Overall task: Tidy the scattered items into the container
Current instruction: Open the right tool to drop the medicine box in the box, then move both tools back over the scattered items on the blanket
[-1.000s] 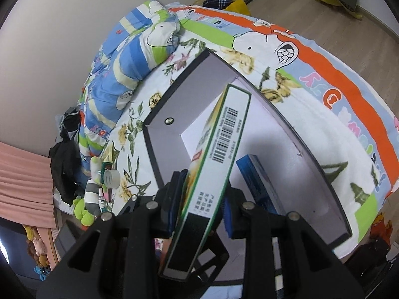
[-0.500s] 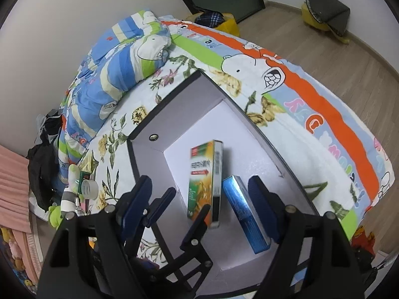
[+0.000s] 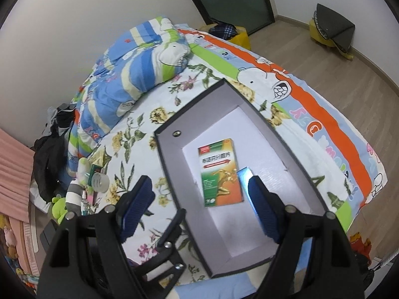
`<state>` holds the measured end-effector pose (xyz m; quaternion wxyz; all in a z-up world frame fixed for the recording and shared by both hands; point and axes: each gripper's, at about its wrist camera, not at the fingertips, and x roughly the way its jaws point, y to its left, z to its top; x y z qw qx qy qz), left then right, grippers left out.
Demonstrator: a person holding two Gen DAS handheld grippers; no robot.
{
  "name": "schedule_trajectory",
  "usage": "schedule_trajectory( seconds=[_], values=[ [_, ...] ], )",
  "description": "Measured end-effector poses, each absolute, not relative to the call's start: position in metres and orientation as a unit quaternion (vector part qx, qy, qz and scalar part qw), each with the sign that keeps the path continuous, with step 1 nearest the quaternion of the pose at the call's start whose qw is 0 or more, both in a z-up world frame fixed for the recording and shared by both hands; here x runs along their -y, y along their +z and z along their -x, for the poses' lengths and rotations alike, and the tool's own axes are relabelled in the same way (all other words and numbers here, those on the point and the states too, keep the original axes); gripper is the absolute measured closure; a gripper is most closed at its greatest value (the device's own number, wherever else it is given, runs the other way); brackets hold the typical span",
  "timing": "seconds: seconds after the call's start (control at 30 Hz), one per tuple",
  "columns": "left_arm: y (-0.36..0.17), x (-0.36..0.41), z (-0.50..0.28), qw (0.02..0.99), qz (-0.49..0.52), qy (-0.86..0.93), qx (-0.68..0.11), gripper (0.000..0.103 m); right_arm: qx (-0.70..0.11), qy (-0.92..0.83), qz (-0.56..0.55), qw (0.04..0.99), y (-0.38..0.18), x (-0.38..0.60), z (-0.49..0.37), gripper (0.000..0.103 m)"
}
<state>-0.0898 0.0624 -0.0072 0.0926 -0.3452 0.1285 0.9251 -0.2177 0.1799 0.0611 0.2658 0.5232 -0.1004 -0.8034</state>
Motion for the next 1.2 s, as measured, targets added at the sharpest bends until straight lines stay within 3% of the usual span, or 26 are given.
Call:
schedule_trajectory(
  seconds=[0.6,1.2],
  values=[
    [0.04,0.075,0.001,-0.016,0.335,0.937,-0.1,0.06,0.054,-0.777,-0.516,0.357,0.09,-0.069,0.126,0.023],
    [-0.008,0.327,-0.036,-0.19,0.387,0.902,-0.019,0.06,0.017,-0.695,-0.569,0.44,0.019,0.156,0.076,0.023]
  ],
)
